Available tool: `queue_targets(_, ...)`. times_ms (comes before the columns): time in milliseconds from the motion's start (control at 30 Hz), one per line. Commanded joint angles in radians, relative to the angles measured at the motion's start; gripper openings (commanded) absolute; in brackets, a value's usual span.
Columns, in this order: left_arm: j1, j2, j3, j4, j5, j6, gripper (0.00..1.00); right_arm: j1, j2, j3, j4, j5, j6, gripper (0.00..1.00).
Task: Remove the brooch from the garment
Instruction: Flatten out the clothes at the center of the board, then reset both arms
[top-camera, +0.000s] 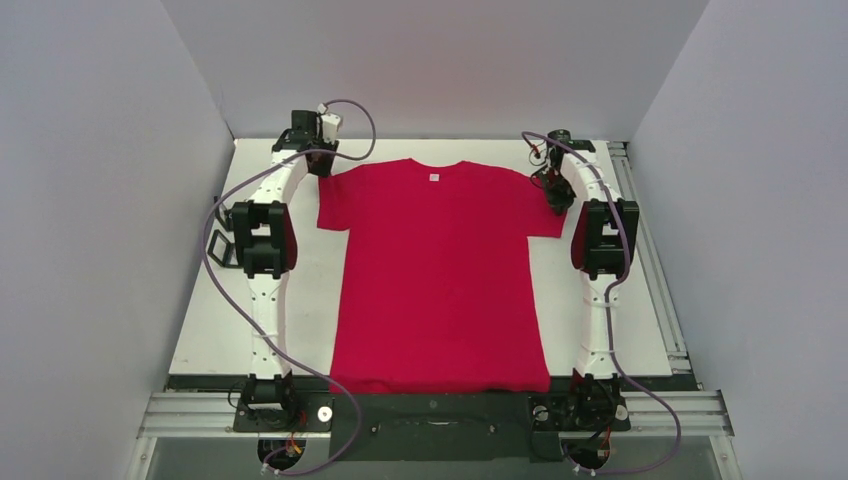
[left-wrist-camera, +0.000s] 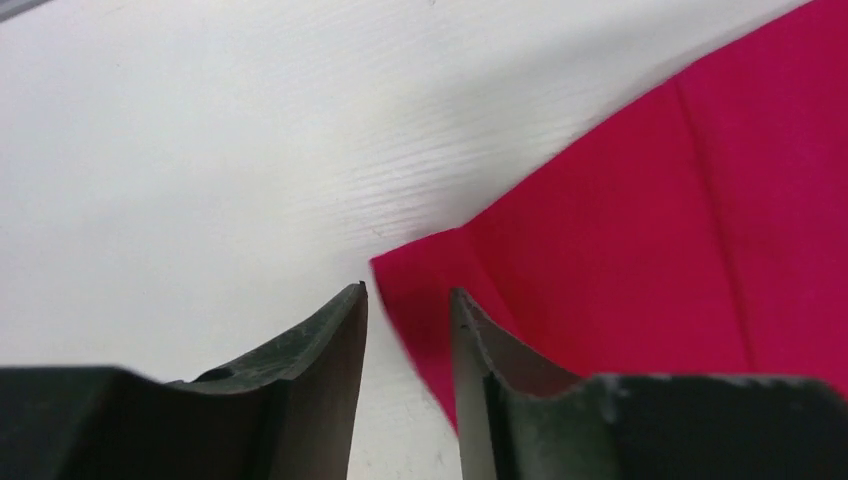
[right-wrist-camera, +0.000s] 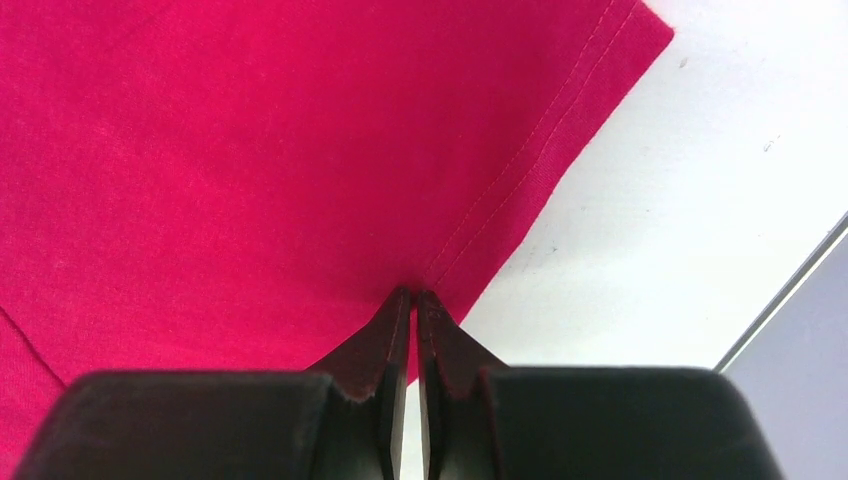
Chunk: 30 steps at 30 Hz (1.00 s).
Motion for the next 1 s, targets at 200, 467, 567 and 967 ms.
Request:
queue_targets(200, 0.026, -0.008, 0.193, -0.035, 0.004, -0.050, 0.94, -0.016, -0.151, -0.030, 0.134, -0.112, -0.053, 0.38)
queue_targets(467, 0.078, -0.183, 0.254, -0.287, 0.182, -0.168, 0.96, -0.050, -0.399, -0.045, 0.236, -0.265, 0.008, 0.73)
queue_targets(567, 0.103, -0.256, 0.190, -0.388, 0.201, -0.205, 0.96, -0.064, -0.515, -0.136, 0.274, -0.288, 0.043, 0.75)
queue_targets(967, 0.163, -0.829, -0.650, -0.240, 0.137, -0.172, 0.96, -0.110, -1.068, -0.791, 0.393, -0.336, 0.109, 0.77)
